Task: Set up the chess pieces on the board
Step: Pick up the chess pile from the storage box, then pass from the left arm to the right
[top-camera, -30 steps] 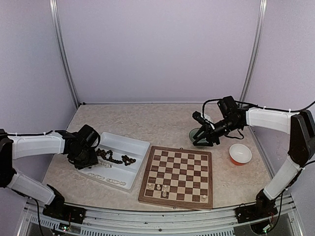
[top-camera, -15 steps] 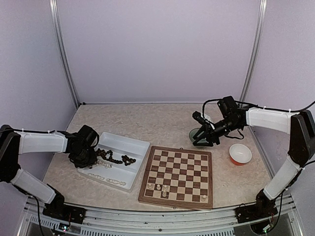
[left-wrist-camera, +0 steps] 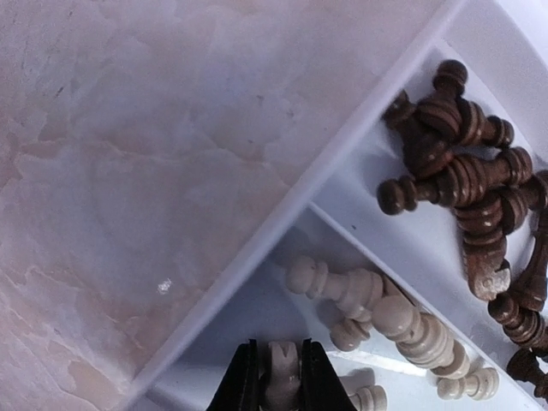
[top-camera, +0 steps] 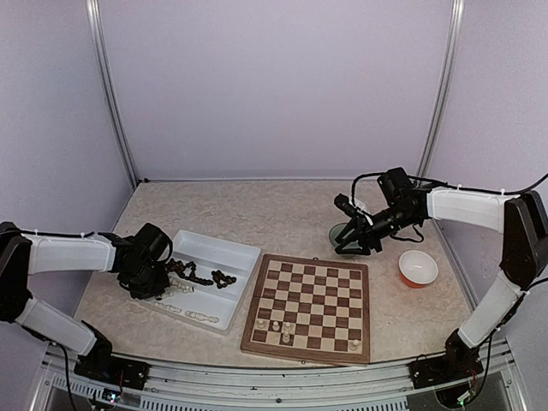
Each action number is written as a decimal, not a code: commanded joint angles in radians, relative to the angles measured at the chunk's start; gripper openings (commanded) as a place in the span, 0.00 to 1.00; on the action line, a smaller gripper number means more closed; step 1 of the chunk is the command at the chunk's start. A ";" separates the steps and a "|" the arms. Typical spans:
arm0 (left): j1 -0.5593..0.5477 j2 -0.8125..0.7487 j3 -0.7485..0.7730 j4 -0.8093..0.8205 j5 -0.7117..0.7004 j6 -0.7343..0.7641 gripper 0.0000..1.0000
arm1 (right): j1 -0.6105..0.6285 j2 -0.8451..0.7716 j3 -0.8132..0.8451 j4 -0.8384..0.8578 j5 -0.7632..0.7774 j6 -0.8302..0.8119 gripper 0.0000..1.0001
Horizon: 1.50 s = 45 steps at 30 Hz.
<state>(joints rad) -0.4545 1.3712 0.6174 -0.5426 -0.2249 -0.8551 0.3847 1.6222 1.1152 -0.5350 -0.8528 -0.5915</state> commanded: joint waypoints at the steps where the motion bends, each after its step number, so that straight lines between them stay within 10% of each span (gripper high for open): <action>1: -0.063 0.003 0.015 -0.051 0.038 -0.012 0.09 | 0.010 0.006 0.024 -0.019 -0.015 -0.008 0.43; 11: -0.301 -0.137 0.202 -0.107 -0.179 -0.029 0.00 | 0.017 -0.010 0.027 -0.015 -0.012 -0.005 0.43; 25: -0.445 -0.185 0.205 0.308 -0.041 0.114 0.00 | 0.105 0.057 0.159 -0.076 -0.190 0.064 0.45; 35: -0.546 -0.099 0.350 0.458 0.023 0.209 0.00 | 0.210 0.300 0.366 -0.027 -0.525 0.376 0.47; 45: -0.574 -0.051 0.397 0.563 0.069 0.235 0.00 | 0.295 0.351 0.266 0.521 -0.772 0.941 0.51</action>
<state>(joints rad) -1.0187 1.3025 0.9901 -0.0521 -0.1848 -0.6487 0.6544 1.9881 1.4303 -0.3191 -1.4700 0.0505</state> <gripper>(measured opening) 0.142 0.505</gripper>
